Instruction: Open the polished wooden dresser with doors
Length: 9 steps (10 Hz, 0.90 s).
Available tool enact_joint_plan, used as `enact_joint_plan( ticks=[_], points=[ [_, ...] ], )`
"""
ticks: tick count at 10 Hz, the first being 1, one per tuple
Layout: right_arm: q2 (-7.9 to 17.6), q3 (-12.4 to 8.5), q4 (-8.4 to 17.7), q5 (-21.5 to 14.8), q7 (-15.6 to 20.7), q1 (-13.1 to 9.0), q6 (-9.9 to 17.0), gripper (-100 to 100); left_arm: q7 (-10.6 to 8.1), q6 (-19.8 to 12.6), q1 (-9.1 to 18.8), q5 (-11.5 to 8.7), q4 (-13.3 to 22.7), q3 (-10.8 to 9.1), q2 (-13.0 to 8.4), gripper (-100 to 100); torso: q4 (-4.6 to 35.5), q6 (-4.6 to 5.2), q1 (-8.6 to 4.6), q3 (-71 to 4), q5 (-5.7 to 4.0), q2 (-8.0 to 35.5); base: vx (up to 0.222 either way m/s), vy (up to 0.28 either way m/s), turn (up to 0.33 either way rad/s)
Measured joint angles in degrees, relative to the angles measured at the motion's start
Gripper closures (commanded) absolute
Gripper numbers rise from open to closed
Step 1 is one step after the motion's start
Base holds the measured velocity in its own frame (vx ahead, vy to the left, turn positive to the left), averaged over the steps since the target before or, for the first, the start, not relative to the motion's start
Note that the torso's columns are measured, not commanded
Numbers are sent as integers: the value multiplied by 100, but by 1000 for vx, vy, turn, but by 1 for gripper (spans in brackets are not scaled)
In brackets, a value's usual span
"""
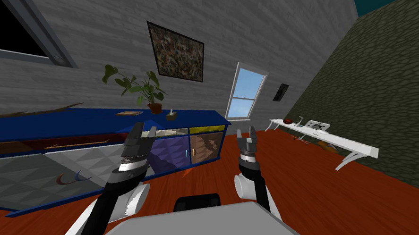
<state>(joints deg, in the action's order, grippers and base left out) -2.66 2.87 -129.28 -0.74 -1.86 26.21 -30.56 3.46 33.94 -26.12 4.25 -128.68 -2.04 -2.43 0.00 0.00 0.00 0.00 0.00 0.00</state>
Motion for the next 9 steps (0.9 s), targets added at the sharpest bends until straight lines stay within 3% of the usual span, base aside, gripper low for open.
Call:
enact_joint_plan(
  ticks=[2, 9],
  points=[
    [0, 0, 0, 0, 0, 0, 0, 0, 0, 0, 0, 0, 0, 0, 0, 0, 600, 0, 0, -1200, 0, 597, 0, 0, 0],
    [0, 0, -2, 0, 0, 0, -1, 0, 0, 1, 0, 0, -2, 0, 0, 0, 3537, 0, 0, -7073, 0, 3539, 0, 0, 0]
  ],
)
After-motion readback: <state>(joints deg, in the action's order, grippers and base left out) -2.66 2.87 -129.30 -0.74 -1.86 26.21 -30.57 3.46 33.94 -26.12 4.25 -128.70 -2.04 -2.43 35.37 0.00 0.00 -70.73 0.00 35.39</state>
